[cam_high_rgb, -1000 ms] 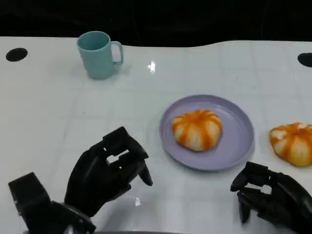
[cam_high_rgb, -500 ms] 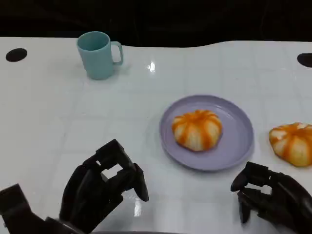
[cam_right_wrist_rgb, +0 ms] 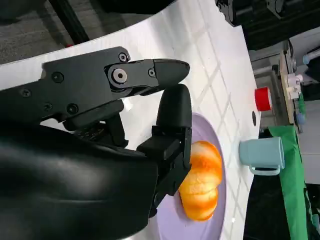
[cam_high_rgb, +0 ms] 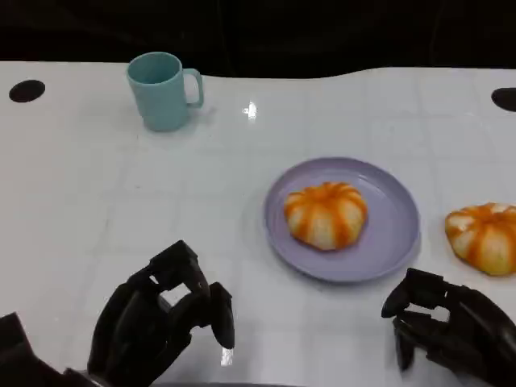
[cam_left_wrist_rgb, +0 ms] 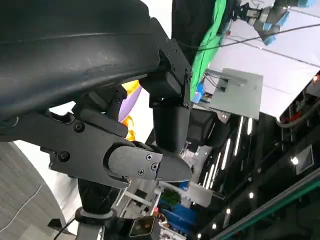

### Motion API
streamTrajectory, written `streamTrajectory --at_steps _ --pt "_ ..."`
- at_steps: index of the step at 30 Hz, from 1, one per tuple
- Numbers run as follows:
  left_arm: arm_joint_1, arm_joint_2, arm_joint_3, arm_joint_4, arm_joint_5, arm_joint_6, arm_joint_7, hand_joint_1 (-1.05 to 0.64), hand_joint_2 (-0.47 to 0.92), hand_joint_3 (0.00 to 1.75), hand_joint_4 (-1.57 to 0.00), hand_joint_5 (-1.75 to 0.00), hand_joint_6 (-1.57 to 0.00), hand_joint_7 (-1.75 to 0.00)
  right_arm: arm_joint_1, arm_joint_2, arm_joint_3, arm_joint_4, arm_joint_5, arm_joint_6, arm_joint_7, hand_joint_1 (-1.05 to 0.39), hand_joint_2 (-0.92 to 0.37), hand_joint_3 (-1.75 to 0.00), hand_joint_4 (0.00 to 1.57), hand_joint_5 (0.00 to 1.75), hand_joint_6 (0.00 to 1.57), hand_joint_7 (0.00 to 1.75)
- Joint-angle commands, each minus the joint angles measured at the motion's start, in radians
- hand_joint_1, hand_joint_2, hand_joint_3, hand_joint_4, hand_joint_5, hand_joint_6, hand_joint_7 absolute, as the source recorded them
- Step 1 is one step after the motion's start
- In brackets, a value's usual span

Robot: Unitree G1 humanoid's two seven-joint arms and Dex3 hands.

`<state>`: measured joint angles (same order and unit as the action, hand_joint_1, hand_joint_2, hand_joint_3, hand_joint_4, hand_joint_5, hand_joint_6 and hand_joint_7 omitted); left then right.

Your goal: Grasp the bread from the table and place it into the plate.

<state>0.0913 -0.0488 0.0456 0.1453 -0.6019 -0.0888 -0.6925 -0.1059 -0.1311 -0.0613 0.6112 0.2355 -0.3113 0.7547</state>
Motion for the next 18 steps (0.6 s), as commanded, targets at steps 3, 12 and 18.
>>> streamTrajectory --at_steps 3,12,18 --pt "-0.006 0.000 0.014 0.021 0.010 -0.004 -0.016 -0.64 0.92 0.17 -0.85 -1.75 -0.64 -1.63 0.005 -0.025 -0.005 0.030 -0.006 -0.010 0.000 -0.50 -0.92 -0.26 0.65 1.75 0.67 1.37" --pt "-0.009 -0.005 0.019 0.027 0.014 -0.004 -0.020 -0.64 0.92 0.17 -0.85 -1.75 -0.64 -1.62 -0.001 -0.026 -0.004 0.044 -0.006 -0.026 0.001 -0.51 -0.92 -0.26 0.66 1.75 0.67 1.38" --pt "-0.023 -0.001 0.025 0.059 0.014 0.002 -0.030 -0.63 0.92 0.15 -0.85 -1.75 -0.64 -1.63 -0.011 -0.023 -0.005 0.065 -0.010 -0.040 -0.003 -0.51 -0.92 -0.26 0.66 1.75 0.67 1.38"
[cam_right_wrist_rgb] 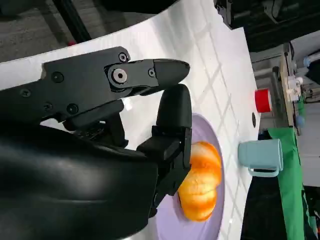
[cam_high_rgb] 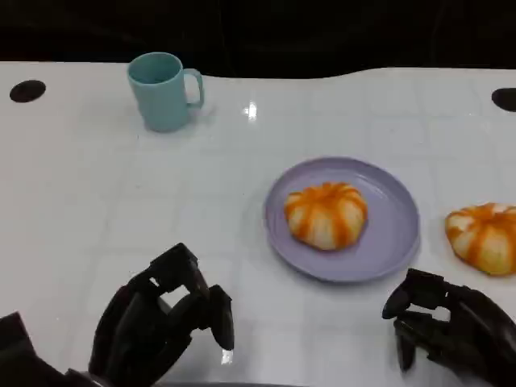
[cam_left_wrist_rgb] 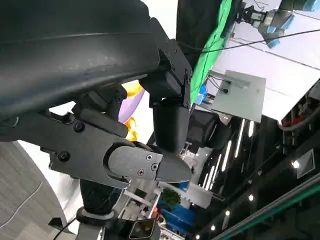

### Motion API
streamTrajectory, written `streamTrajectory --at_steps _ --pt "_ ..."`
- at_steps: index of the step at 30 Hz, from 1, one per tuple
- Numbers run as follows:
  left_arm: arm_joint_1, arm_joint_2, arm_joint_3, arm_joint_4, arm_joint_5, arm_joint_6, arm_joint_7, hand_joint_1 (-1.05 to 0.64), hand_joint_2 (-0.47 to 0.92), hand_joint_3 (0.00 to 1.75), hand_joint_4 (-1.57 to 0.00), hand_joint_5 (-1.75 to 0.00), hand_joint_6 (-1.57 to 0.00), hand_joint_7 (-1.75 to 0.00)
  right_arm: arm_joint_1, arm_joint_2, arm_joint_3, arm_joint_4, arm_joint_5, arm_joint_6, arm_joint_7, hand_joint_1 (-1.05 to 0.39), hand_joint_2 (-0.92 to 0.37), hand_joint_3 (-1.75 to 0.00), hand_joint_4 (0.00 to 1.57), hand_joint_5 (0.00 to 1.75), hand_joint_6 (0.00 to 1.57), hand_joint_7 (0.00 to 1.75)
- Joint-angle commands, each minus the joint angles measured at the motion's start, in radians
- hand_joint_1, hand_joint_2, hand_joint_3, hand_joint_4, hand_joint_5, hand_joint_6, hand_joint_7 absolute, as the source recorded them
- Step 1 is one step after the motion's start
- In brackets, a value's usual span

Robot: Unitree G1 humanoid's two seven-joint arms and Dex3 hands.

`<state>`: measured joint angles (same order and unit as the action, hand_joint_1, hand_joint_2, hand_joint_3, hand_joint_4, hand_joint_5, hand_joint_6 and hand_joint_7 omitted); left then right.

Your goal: Grasp the bread from the table and place it into the plate.

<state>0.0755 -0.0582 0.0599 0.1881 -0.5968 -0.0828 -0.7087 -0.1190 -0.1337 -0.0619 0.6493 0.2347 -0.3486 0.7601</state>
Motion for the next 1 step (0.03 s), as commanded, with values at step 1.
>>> streamTrajectory --at_steps 1 --pt "-0.007 0.008 0.013 0.016 0.007 -0.003 -0.014 -0.63 0.92 0.14 -0.85 -1.75 -0.64 -1.64 0.000 -0.019 -0.006 0.038 -0.007 -0.016 -0.002 -0.52 -0.92 -0.26 0.65 1.75 0.67 1.38"
